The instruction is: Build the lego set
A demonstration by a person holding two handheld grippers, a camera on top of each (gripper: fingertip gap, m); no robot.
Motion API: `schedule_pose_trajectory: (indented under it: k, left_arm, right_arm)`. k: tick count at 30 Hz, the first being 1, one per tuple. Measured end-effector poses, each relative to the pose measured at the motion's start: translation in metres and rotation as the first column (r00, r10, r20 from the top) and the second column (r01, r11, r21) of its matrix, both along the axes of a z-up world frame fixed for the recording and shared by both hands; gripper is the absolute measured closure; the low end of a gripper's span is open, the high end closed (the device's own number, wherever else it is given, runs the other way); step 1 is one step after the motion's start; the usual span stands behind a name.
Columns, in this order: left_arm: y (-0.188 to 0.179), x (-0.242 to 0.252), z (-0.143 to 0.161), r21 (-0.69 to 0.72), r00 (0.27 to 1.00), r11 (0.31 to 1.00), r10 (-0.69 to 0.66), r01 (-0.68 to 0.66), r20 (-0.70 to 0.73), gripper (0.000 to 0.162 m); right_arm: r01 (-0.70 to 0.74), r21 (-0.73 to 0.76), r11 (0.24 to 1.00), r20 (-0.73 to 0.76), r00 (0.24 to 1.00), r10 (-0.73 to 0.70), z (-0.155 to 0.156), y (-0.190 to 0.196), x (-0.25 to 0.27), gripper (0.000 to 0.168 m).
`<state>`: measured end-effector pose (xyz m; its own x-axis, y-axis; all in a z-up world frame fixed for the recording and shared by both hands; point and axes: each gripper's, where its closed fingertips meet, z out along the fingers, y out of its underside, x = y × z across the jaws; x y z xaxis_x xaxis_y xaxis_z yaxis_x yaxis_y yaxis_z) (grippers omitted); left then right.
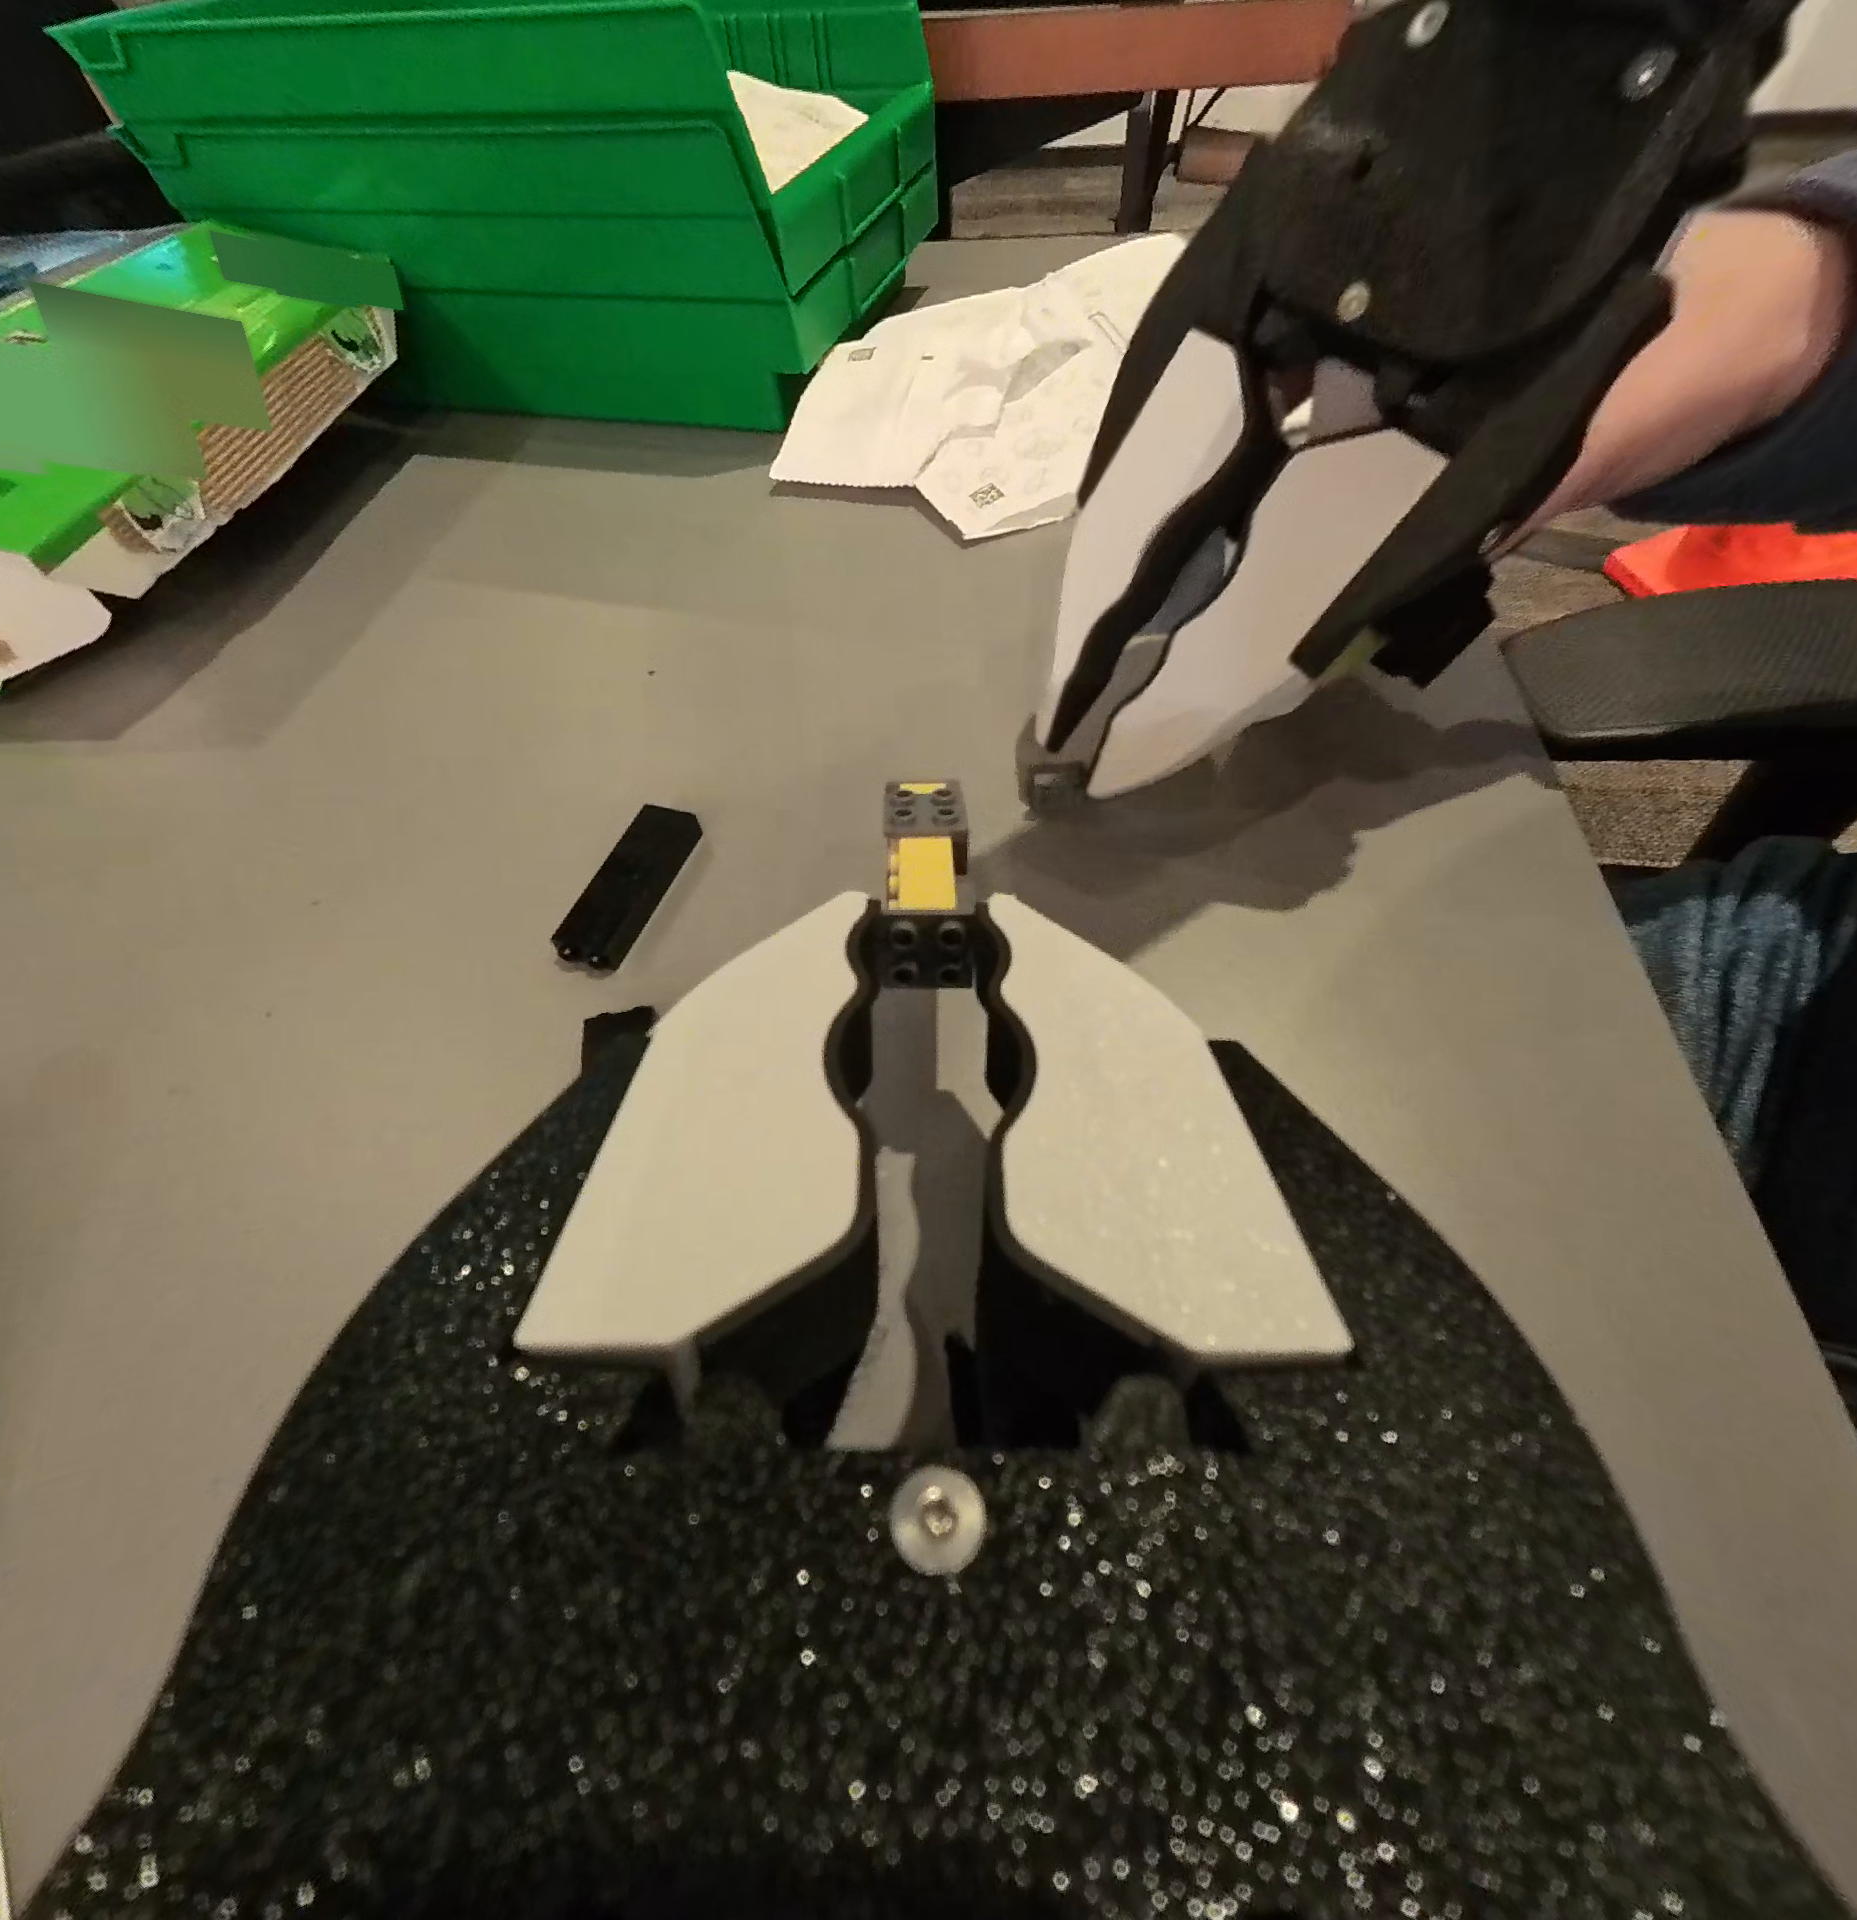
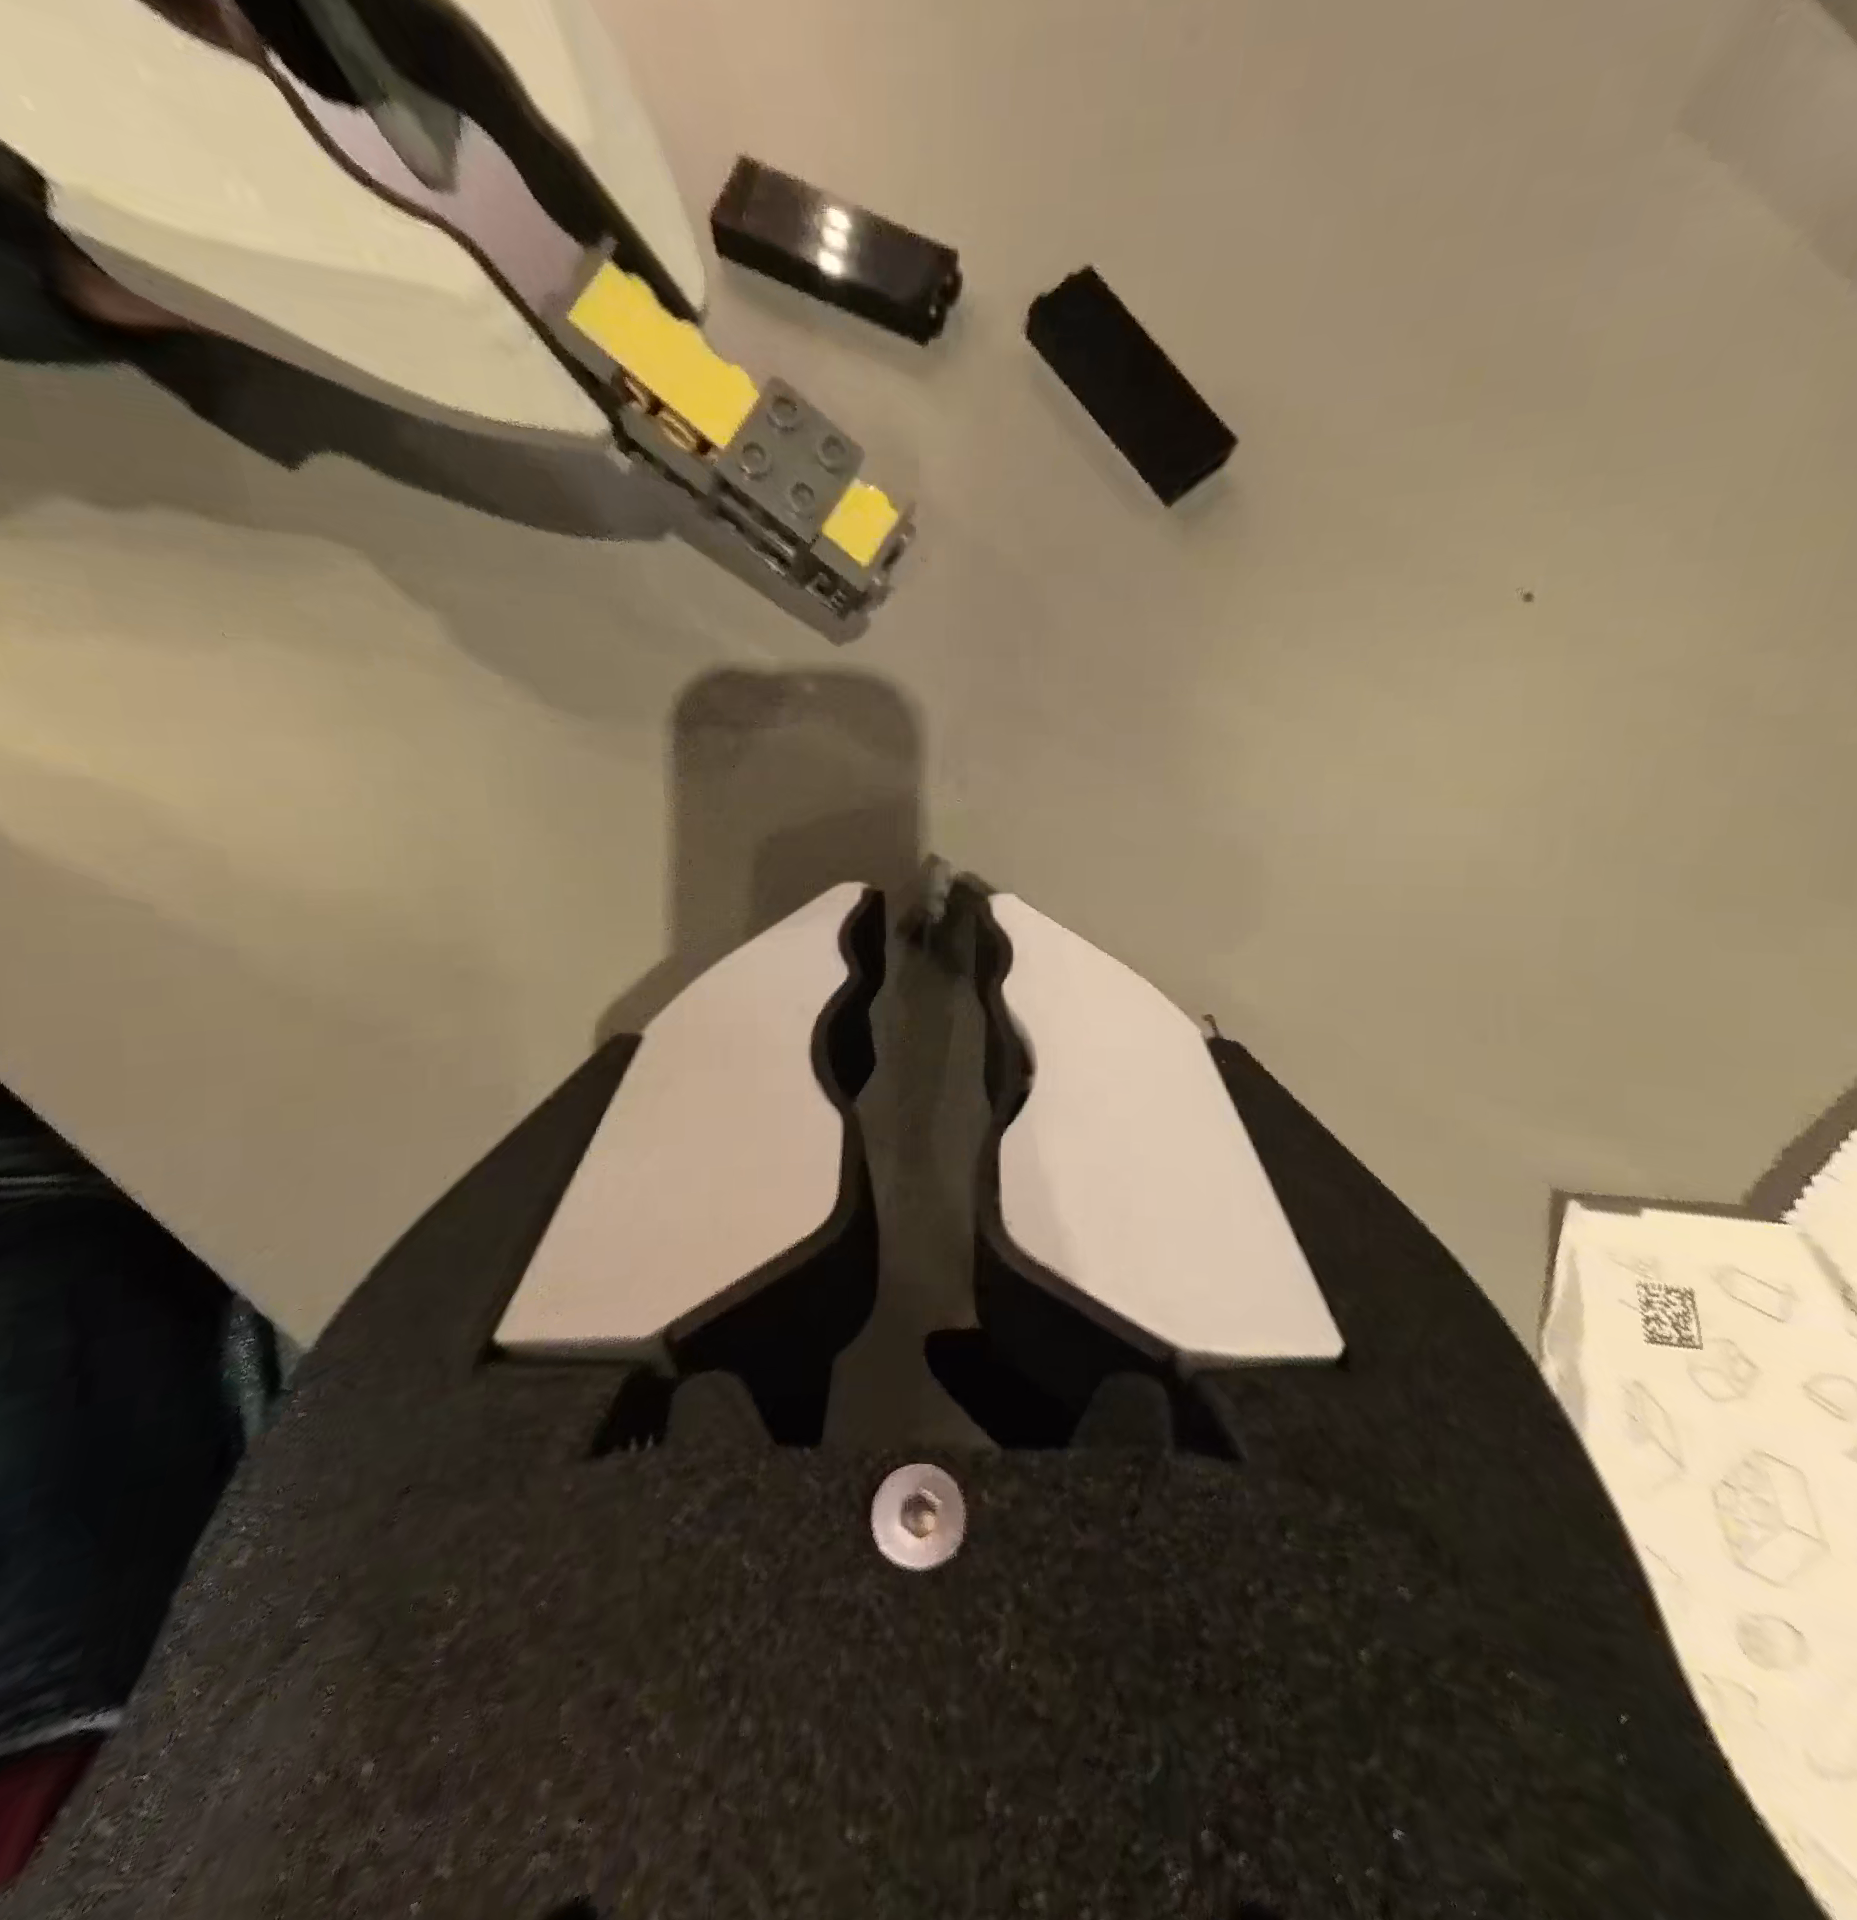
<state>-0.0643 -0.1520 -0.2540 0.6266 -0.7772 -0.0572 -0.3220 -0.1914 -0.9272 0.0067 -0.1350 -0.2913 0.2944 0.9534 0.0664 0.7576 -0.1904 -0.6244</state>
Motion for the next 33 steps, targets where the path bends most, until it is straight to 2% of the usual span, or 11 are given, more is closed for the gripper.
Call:
schedule_pose_trajectory:
  k: [4,9,10,12,17,21,23,25,29,31,33]
  left_arm:
    - [0.0,0.0,0.0,0.002,1.0,1.0,-0.002,0.002,-0.004,0.145]
    - [0.0,0.0,0.0,0.004,1.0,1.0,-0.002,0.002,0.0,0.145]
    - [0.0,0.0,0.0,0.005,1.0,1.0,-0.002,0.002,-0.001,0.145]
    - [-0.001,0.0,0.0,0.006,1.0,1.0,-0.005,0.005,-0.003,0.145]
    - [-0.001,0.001,0.0,0.008,1.0,1.0,-0.01,0.011,-0.012,0.145]
    - [-0.002,0.002,-0.001,0.011,1.0,1.0,-0.018,0.018,-0.015,0.145]
    - [-0.002,0.003,-0.001,0.01,1.0,1.0,-0.021,0.021,-0.017,0.145]
    - [-0.003,0.003,-0.001,0.01,1.0,1.0,-0.023,0.023,-0.017,0.145]
    - [-0.003,0.004,-0.001,0.009,0.999,1.0,-0.028,0.029,-0.015,0.145]
    - [-0.004,0.004,-0.001,0.011,0.999,0.999,-0.03,0.03,-0.019,0.145]
    - [-0.004,0.004,-0.001,0.012,0.999,0.999,-0.032,0.032,-0.02,0.145]
  right_arm:
    - [-0.049,0.021,0.999,0.052,0.997,0.048,-0.005,0.0,-0.002,0.164]
    - [-0.265,0.049,0.963,0.257,0.935,0.244,0.004,0.018,0.017,0.164]
    - [-0.281,0.03,0.959,0.311,0.915,0.259,0.008,0.026,0.024,0.164]
    - [-0.328,-0.167,0.93,0.395,0.842,0.368,0.01,0.019,0.04,0.164]
    - [-0.141,-0.519,0.843,0.634,0.598,0.49,0.011,0.02,0.074,0.165]
    - [-0.024,-0.64,0.768,0.665,0.485,0.568,0.006,0.022,0.069,0.164]
    - [-0.007,-0.646,0.763,0.683,0.441,0.583,0.005,0.027,0.065,0.164]
    - [-0.017,-0.641,0.767,0.688,0.429,0.585,0.003,0.03,0.057,0.163]
    - [-0.066,-0.634,0.771,0.685,0.415,0.599,0.0,0.032,0.049,0.14]
    - [-0.098,-0.59,0.801,0.689,0.457,0.563,0.001,0.037,0.045,0.139]
    - [-0.146,-0.536,0.832,0.664,0.535,0.522,0.008,0.042,0.041,0.139]
